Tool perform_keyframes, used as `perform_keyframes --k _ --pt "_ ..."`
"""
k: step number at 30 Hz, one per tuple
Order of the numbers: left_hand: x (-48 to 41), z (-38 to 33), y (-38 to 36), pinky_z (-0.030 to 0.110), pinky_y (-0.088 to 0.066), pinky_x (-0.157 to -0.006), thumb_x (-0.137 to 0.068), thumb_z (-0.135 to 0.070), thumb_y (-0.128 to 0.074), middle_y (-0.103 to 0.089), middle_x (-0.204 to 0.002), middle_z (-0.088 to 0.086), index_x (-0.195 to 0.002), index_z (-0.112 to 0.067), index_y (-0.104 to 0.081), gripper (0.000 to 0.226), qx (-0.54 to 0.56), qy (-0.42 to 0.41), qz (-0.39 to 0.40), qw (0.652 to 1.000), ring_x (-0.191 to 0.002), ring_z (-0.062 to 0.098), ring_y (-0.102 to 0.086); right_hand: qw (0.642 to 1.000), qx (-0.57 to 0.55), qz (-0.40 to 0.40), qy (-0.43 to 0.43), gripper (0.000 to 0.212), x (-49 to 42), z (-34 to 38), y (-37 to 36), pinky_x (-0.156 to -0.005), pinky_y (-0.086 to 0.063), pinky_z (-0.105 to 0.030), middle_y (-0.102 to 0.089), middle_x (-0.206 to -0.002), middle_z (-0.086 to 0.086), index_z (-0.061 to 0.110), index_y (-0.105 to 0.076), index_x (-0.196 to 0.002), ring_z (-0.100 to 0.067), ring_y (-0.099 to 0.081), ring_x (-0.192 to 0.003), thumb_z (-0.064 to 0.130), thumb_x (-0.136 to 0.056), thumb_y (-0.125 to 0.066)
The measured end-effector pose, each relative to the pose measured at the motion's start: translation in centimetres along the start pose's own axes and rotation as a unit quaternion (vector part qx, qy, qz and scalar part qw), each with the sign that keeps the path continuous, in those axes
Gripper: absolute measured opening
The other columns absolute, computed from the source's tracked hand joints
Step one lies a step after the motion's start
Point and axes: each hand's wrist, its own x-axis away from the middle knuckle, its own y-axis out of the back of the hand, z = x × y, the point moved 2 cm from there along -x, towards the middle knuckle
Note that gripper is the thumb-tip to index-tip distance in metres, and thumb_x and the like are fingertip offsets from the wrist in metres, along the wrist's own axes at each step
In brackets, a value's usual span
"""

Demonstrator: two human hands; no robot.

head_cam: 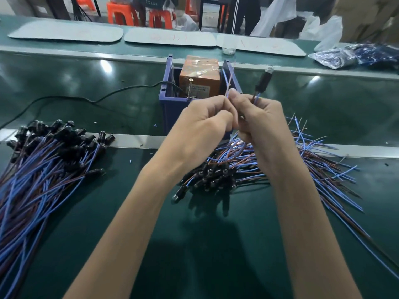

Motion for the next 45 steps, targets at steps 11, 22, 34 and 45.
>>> perform_keyframes --k 11,22,34,45 --pt "0.2 0.6 0.8 0.015 -0.032 -0.046 -0.086 0.003 -0.046 -0.041 -0.053 -0.012 -0.078 -0.018 -0.053 0.024 -0.046 0.013 0.105 0.993 -0.046 0.006 -0.034 0.998 -0.02 0.045 0.035 0.027 0.5 0.4 0.1 -0.041 -0.038 -0.009 -0.056 -0.047 0.008 0.008 -0.067 -0.072 0.0 -0.049 -0.039 0.015 -0.096 -0.057" --pt "-0.8 1.3 2.4 0.011 -0.047 -0.054 -0.096 -0.026 -0.056 -0.065 -0.068 -0.009 -0.084 -0.022 -0.061 0.014 0.03 0.074 -0.093 0.992 -0.058 0.0 -0.061 0.987 0.019 0.154 0.028 0.02 1.1 0.9 -0.1 -0.038 -0.031 -0.003 -0.062 -0.058 0.001 -0.007 -0.065 -0.085 0.003 -0.047 -0.033 0.006 -0.096 -0.053" --pt "-0.3 0.8 2.5 0.008 -0.039 -0.043 -0.091 -0.008 -0.063 -0.067 -0.057 -0.008 -0.079 -0.009 -0.067 0.013 0.081 0.018 -0.149 0.985 -0.046 0.001 -0.054 0.985 0.088 0.141 0.041 0.017 0.7 0.3 -0.7 -0.043 -0.038 -0.015 -0.072 -0.072 -0.004 0.008 -0.073 -0.079 -0.037 -0.061 -0.063 0.011 -0.092 -0.062" --pt "-0.5 1.9 3.8 0.013 -0.045 -0.064 -0.089 -0.015 -0.067 -0.069 -0.061 -0.014 -0.076 -0.021 -0.069 0.015 -0.004 0.025 -0.181 0.983 -0.065 -0.002 -0.061 0.988 0.11 0.101 0.026 0.02 0.4 0.1 0.2 -0.042 -0.036 -0.011 -0.072 -0.066 -0.005 0.002 -0.073 -0.079 -0.005 -0.041 -0.036 0.014 -0.091 -0.063"
